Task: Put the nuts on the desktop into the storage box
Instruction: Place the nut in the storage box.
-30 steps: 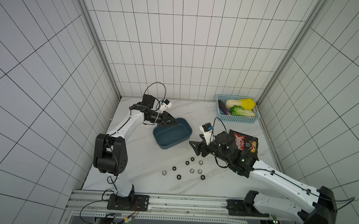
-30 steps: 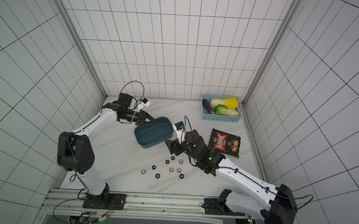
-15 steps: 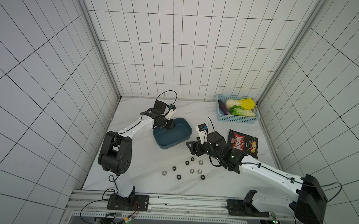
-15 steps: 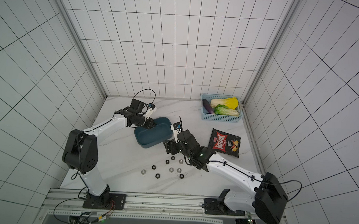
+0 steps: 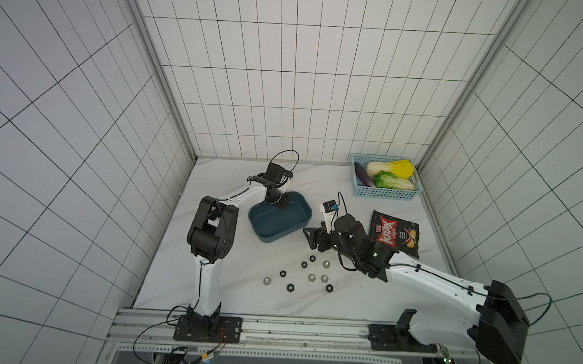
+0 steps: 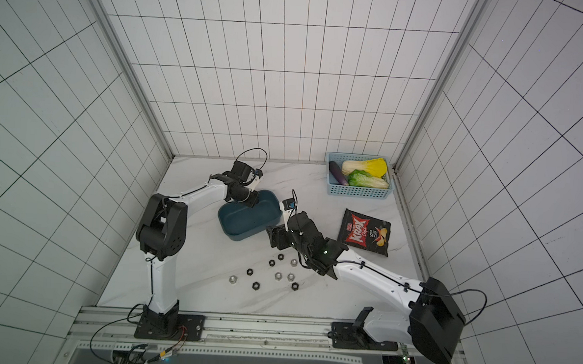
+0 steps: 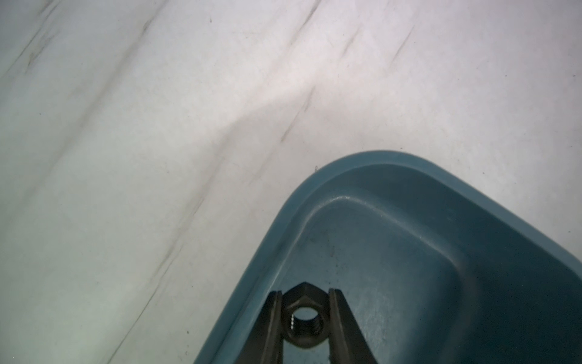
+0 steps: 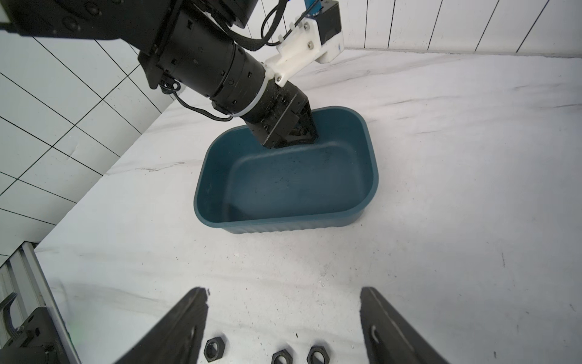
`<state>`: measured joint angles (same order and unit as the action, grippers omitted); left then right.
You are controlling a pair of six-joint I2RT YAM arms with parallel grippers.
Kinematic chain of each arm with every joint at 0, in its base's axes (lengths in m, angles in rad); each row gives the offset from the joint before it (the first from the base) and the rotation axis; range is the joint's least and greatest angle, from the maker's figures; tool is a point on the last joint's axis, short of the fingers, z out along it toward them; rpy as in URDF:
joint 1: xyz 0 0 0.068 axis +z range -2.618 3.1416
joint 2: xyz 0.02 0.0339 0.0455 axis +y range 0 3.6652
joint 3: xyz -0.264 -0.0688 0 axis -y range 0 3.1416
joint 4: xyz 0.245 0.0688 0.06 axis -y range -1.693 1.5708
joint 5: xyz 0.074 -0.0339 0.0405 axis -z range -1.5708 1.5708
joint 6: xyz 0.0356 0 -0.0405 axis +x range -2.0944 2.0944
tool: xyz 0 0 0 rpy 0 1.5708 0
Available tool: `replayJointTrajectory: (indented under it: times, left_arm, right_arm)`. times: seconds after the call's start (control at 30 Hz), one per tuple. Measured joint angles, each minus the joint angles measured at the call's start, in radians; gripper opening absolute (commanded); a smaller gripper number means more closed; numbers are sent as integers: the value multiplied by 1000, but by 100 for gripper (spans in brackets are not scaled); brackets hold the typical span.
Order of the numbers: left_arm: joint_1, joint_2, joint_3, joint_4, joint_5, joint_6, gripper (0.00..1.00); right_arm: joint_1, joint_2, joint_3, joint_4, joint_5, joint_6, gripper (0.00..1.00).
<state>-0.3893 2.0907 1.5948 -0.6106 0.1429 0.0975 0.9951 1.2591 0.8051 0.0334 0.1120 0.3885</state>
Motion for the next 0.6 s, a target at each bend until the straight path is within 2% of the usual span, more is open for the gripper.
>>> replayJointTrajectory:
  times: [0.23, 0.4, 0.6]
  left_arm:
    - [-21, 102, 105, -42, -31, -16, 14]
    - [-22, 138, 126, -63, -52, -30, 17]
    - [-22, 138, 135, -71, -50, -34, 29]
  right_arm:
    - [0, -5, -5, 3, 14, 5, 79]
    - [0, -14, -11, 2, 26, 6, 79]
    - [0, -31, -16, -2, 34, 10, 79]
